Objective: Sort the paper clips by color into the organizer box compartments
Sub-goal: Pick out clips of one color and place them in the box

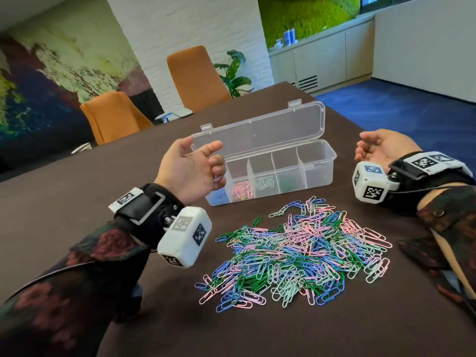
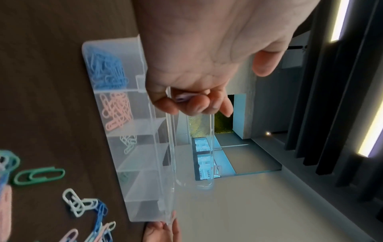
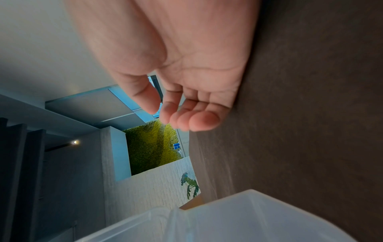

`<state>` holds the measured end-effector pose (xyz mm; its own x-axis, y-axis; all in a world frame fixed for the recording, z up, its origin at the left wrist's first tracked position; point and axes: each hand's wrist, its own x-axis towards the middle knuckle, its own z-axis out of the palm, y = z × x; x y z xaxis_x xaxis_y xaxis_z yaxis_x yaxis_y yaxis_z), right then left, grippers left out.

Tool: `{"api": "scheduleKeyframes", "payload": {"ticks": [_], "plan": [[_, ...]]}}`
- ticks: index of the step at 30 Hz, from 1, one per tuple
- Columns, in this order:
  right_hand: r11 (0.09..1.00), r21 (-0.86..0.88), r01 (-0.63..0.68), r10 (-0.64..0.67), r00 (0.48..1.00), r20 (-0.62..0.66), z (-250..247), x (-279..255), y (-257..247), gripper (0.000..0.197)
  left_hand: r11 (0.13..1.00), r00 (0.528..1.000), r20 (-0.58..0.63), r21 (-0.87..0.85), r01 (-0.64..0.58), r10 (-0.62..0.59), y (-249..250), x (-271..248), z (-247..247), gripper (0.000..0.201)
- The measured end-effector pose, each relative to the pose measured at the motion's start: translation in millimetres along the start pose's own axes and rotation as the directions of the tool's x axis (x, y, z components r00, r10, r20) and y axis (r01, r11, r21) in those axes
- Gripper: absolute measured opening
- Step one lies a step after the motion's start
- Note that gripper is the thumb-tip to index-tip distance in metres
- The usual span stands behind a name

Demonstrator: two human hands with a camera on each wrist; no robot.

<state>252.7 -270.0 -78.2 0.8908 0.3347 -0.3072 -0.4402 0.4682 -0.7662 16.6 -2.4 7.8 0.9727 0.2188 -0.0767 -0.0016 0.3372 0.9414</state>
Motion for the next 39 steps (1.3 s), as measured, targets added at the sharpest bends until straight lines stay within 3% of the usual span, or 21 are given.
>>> {"api": "scheduleKeyframes", "payload": {"ticks": [4, 9, 11, 15, 19, 23, 25, 27, 29, 30, 32, 34, 35, 37, 39], "plan": [[1.000, -0.009, 0.000, 0.000, 1.000, 0.008, -0.9, 3.0, -0.4, 0.015, 0.999, 0.999, 0.032, -0.038, 0.031, -0.029, -9.8, 15.1, 22.8, 0.036], [1.000, 0.014, -0.008, 0.008, 1.000, 0.001, -1.8, 2.9, -0.5, 0.012, 0.996, 0.995, 0.085, -0.073, 0.049, -0.043, -25.1, 46.0, 85.8, 0.025], [1.000, 0.017, -0.018, 0.017, 1.000, 0.009, -2.6, 1.8, -0.3, 0.012, 0.997, 0.999, 0.042, -0.073, 0.012, -0.009, -32.8, 62.3, 111.8, 0.021], [1.000, 0.027, -0.014, 0.014, 1.000, 0.015, -1.3, 1.2, 0.4, 0.011, 0.997, 0.996, -0.078, -0.060, -0.052, 0.047, -46.1, 92.6, 142.1, 0.032], [0.999, 0.040, -0.002, 0.001, 1.000, 0.009, -0.7, 0.8, 0.9, 0.012, 0.992, 0.983, -0.130, 0.010, -0.128, 0.128, -51.3, 101.2, 146.1, 0.034], [0.999, 0.044, -0.003, 0.003, 1.000, 0.007, -0.8, 1.4, 1.2, 0.013, 0.984, 0.977, -0.131, -0.031, -0.173, 0.167, -44.0, 89.4, 137.0, 0.034], [0.999, 0.044, -0.004, 0.004, 1.000, 0.005, -0.4, 1.7, 0.9, 0.012, 0.981, 0.979, -0.062, 0.011, -0.196, 0.196, -36.5, 75.7, 129.1, 0.033], [0.999, 0.040, -0.001, 0.001, 1.000, 0.004, 0.2, 1.0, 1.0, 0.012, 0.958, 0.980, 0.054, 0.205, -0.199, 0.192, -28.9, 59.0, 118.3, 0.030], [0.999, 0.033, 0.004, -0.004, 1.000, 0.000, 0.8, 0.0, 1.2, 0.012, 0.828, 0.971, 0.194, 0.515, -0.222, 0.140, -21.6, 42.3, 102.6, 0.022], [1.000, 0.028, 0.007, -0.007, 1.000, -0.002, 1.4, -0.4, 1.3, 0.012, 0.691, 0.962, 0.259, 0.681, -0.244, 0.084, -18.2, 34.6, 93.6, 0.020], [1.000, 0.010, 0.010, -0.009, 1.000, -0.008, 2.0, -0.4, 1.4, 0.013, 0.292, 0.940, 0.329, 0.912, -0.289, -0.097, -12.8, 22.2, 74.4, 0.015], [1.000, -0.006, 0.011, -0.011, 1.000, -0.008, 1.5, 0.0, 1.5, 0.013, -0.068, 0.920, 0.301, 0.943, -0.327, -0.253, -10.8, 15.1, 54.6, 0.008], [1.000, -0.008, 0.012, -0.012, 1.000, -0.006, 1.3, 0.4, 1.9, 0.013, -0.192, 0.916, 0.270, 0.923, -0.334, -0.297, -10.7, 11.8, 45.3, 0.008], [1.000, -0.007, 0.017, -0.017, 1.000, -0.001, 0.4, 1.0, 2.0, 0.012, -0.325, 0.921, 0.186, 0.896, -0.302, -0.343, -12.3, 5.5, 28.9, 0.007], [1.000, -0.005, 0.020, -0.020, 1.000, 0.000, -0.6, 1.6, 2.2, 0.012, -0.384, 0.920, 0.116, 0.884, -0.268, -0.374, -15.8, 1.2, 13.8, 0.013]]}}
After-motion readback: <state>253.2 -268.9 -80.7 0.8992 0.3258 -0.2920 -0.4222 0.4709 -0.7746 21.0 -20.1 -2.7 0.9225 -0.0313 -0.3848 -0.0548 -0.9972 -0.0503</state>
